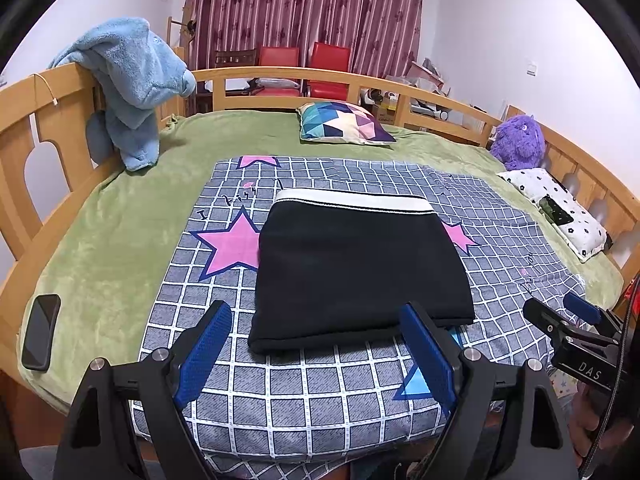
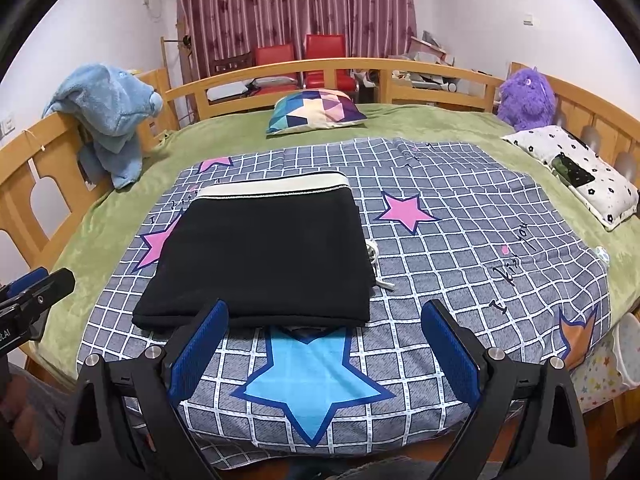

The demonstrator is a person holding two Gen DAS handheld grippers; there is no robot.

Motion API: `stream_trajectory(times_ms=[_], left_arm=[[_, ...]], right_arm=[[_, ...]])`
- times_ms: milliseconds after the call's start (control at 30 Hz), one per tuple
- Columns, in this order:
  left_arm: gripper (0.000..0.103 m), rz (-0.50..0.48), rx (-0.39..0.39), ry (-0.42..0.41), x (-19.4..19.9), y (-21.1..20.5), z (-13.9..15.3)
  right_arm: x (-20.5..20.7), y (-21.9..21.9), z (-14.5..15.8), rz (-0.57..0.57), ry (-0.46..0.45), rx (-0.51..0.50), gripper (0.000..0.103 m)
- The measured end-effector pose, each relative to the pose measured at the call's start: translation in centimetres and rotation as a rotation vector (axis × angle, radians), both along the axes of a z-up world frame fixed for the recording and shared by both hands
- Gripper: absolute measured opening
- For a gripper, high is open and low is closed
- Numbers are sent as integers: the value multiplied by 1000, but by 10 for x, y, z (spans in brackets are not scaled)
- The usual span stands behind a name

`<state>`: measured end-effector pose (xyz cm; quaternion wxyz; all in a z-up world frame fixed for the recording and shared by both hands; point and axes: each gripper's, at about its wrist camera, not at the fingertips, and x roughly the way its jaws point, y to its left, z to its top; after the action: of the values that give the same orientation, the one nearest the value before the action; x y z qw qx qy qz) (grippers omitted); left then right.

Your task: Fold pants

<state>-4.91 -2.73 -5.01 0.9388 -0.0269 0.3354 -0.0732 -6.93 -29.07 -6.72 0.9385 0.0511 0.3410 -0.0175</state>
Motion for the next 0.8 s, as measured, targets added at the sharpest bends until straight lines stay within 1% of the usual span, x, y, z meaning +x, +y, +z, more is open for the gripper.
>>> stream_trajectory(times_ms=[800], left_arm=[[86,2,-11,-4,-2,-2,0]], right_arm=[[-1,0,2,-13,-1,9,96]])
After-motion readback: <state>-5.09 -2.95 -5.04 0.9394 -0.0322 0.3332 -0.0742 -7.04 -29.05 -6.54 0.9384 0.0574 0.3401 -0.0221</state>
